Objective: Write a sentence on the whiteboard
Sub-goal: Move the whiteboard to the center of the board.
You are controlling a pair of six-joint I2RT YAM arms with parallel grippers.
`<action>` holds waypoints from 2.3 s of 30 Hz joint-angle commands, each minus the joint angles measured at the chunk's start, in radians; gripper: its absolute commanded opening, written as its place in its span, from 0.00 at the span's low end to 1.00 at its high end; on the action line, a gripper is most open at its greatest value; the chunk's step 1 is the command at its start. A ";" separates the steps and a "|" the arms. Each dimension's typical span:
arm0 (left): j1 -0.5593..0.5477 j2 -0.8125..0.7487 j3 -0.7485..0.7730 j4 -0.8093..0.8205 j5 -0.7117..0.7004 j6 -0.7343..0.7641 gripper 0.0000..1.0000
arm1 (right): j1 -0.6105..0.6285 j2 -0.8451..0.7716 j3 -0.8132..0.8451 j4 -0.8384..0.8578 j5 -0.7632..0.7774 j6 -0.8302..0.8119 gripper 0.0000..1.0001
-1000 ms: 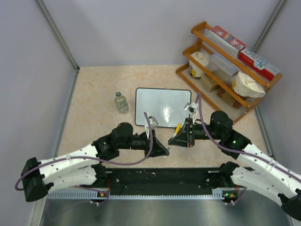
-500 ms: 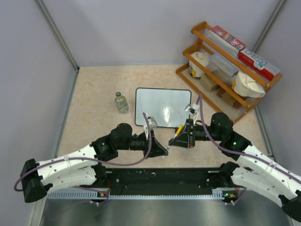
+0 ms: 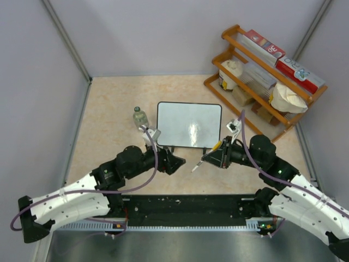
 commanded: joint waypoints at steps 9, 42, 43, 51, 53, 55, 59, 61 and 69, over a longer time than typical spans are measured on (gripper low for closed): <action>0.037 0.469 0.187 -0.321 -0.454 -0.120 0.89 | -0.077 -0.032 0.007 -0.147 0.300 0.005 0.00; 0.223 0.956 0.235 -0.013 -0.311 0.028 0.44 | -0.413 -0.018 -0.113 -0.022 -0.108 0.010 0.00; 0.226 0.961 0.241 -0.022 -0.316 0.032 0.44 | -0.412 -0.019 -0.113 -0.019 -0.109 0.010 0.00; 0.232 1.011 0.314 -0.131 -0.250 0.049 0.00 | -0.413 -0.021 -0.132 -0.002 -0.113 0.025 0.00; 0.234 1.013 0.313 -0.147 -0.244 0.035 0.00 | -0.415 -0.019 -0.133 -0.002 -0.122 0.033 0.00; 0.231 0.996 0.295 -0.148 -0.235 0.022 0.00 | -0.413 -0.021 -0.135 -0.002 -0.129 0.035 0.00; 0.221 0.961 0.265 -0.157 -0.231 -0.030 0.00 | -0.415 -0.022 -0.138 -0.002 -0.131 0.035 0.00; 0.206 0.938 0.255 -0.184 -0.250 -0.064 0.00 | -0.413 -0.021 -0.138 -0.002 -0.131 0.036 0.00; 0.102 0.858 0.198 -0.255 -0.297 -0.190 0.00 | -0.413 -0.019 -0.136 -0.004 -0.133 0.035 0.00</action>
